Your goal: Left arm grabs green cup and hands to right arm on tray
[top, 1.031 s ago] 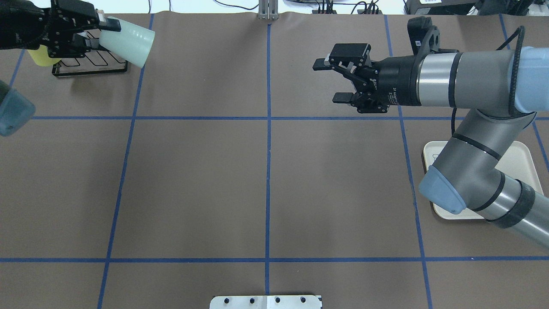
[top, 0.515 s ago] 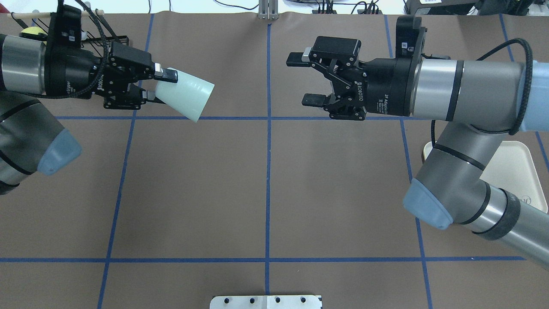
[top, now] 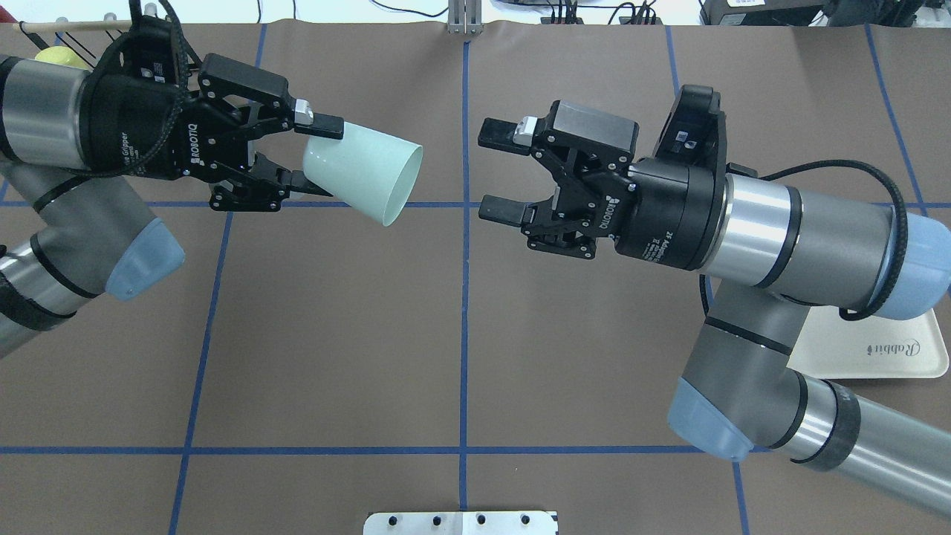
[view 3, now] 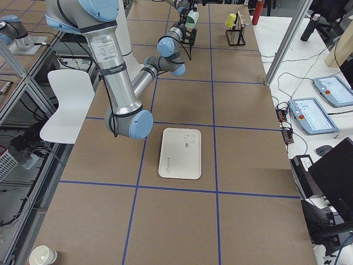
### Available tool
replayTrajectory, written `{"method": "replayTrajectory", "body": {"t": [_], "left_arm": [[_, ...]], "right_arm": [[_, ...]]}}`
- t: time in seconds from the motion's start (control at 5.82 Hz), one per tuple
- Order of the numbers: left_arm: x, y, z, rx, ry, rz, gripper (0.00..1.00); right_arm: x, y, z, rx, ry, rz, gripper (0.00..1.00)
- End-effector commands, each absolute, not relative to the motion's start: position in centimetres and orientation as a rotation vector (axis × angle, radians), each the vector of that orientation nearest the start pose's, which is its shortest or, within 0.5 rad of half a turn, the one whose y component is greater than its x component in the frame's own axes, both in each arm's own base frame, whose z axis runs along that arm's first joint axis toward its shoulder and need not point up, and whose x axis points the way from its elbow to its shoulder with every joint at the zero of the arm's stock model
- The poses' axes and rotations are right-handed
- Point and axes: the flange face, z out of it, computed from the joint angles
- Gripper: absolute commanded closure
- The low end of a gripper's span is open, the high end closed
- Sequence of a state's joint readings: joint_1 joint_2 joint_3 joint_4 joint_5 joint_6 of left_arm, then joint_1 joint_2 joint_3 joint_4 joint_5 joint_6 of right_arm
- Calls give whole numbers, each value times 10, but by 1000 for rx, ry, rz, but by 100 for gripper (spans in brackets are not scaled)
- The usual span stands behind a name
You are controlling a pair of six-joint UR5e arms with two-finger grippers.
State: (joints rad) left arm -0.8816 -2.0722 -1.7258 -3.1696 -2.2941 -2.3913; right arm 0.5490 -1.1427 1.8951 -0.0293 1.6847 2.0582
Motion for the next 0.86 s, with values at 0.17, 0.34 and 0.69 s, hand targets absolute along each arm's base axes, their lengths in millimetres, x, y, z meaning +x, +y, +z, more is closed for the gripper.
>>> {"method": "replayTrajectory", "body": {"t": [0.17, 0.34, 0.69], "left_arm": [[265, -428, 141, -395, 2108, -206, 100], [264, -427, 141, -394, 2110, -203, 100], [267, -428, 145, -393, 2096, -205, 100]], "right_arm": [[-339, -337, 142, -8, -2385, 393, 2], [-339, -338, 138, -10, -2385, 394, 3], [-339, -338, 130, -21, -2345, 421, 4]]}}
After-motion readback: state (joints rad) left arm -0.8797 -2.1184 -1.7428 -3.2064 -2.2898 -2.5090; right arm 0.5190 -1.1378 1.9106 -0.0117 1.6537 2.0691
